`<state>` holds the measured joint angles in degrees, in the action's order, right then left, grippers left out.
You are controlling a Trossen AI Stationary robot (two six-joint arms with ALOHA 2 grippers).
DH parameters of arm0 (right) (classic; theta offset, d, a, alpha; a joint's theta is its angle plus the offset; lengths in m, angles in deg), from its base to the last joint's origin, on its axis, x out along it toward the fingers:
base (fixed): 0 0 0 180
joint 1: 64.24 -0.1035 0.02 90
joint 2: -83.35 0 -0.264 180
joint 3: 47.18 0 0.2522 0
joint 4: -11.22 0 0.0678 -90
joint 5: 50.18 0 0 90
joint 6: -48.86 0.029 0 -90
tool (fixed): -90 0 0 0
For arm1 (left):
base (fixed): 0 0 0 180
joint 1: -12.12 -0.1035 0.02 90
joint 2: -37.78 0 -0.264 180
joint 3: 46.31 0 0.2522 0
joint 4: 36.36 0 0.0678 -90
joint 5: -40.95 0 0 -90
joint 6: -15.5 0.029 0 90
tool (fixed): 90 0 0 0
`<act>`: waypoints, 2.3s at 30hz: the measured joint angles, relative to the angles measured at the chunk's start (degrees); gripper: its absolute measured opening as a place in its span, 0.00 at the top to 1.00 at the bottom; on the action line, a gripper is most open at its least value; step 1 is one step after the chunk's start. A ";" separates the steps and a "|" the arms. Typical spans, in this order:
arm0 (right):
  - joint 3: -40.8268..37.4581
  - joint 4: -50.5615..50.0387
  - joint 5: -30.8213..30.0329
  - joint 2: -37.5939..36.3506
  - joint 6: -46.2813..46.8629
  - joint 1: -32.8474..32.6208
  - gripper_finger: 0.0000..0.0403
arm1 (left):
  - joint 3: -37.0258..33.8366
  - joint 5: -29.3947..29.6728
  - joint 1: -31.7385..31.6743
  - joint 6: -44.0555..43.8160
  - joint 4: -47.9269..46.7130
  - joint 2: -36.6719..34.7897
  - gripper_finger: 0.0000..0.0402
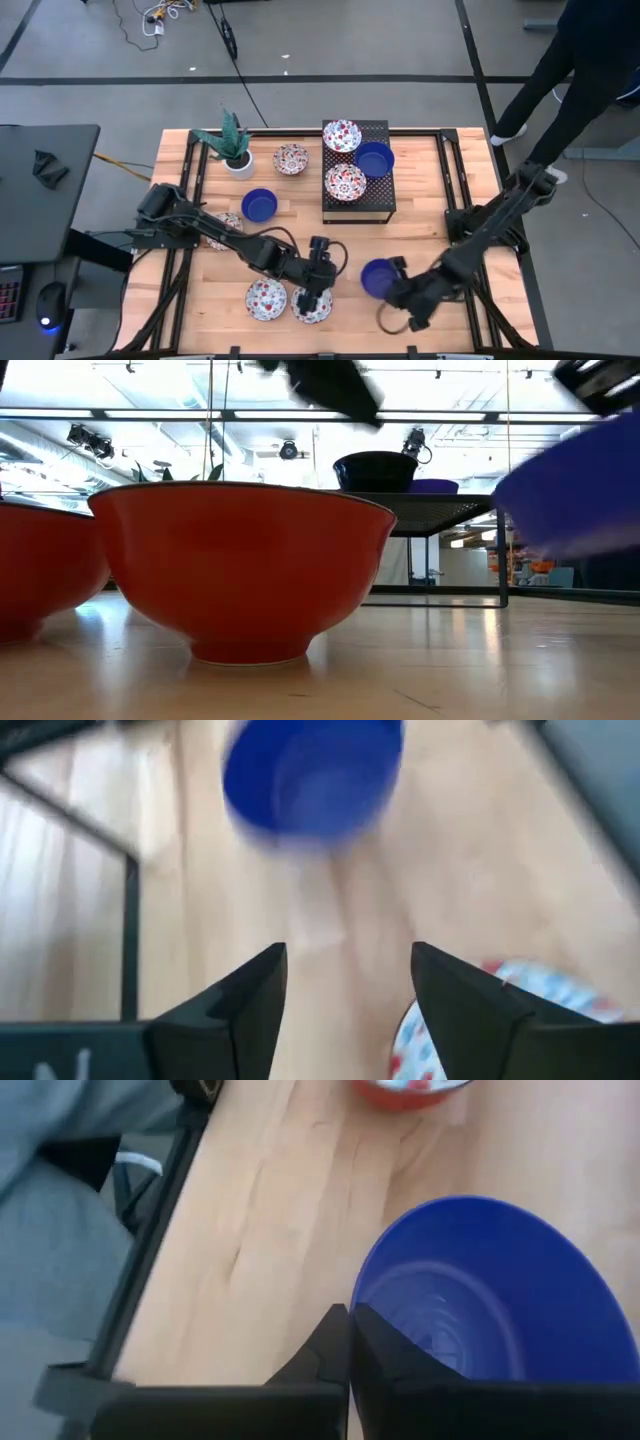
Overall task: Pick & Place Mini bowls
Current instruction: Stack the bottom blue bowl on top of the blue bowl on the shelf, then stack the left red white bowl on top of the red white bowl on the shelf
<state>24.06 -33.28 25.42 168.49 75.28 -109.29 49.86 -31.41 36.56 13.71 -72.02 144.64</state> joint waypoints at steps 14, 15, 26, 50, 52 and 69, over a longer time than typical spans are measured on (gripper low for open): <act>0.02 -0.34 -23.38 -25.66 -21.95 12.48 1.00 | -20.48 7.04 2.19 -6.94 37.63 -0.40 0.53; 0.02 -0.37 -22.75 -26.78 -24.68 16.13 1.00 | -21.14 7.37 2.19 -6.81 40.06 -0.40 0.54; -1.14 0.42 1.46 -25.94 -39.14 51.32 1.00 | -21.87 7.84 2.10 -6.59 42.30 -0.42 0.54; -1.16 -4.51 7.86 -17.92 -38.35 60.14 0.98 | -21.87 7.84 2.08 -6.59 42.22 -0.40 0.54; -1.16 -4.40 7.86 -17.87 -37.80 60.14 0.97 | -21.87 7.82 2.10 -6.59 42.24 -0.42 0.54; -1.16 -5.54 7.53 -20.34 -36.75 61.54 0.68 | -21.85 7.80 2.08 -6.59 42.23 -0.40 0.54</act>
<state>22.90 -38.82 32.95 148.15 38.52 -47.75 28.01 -23.62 38.64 7.12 -29.79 144.24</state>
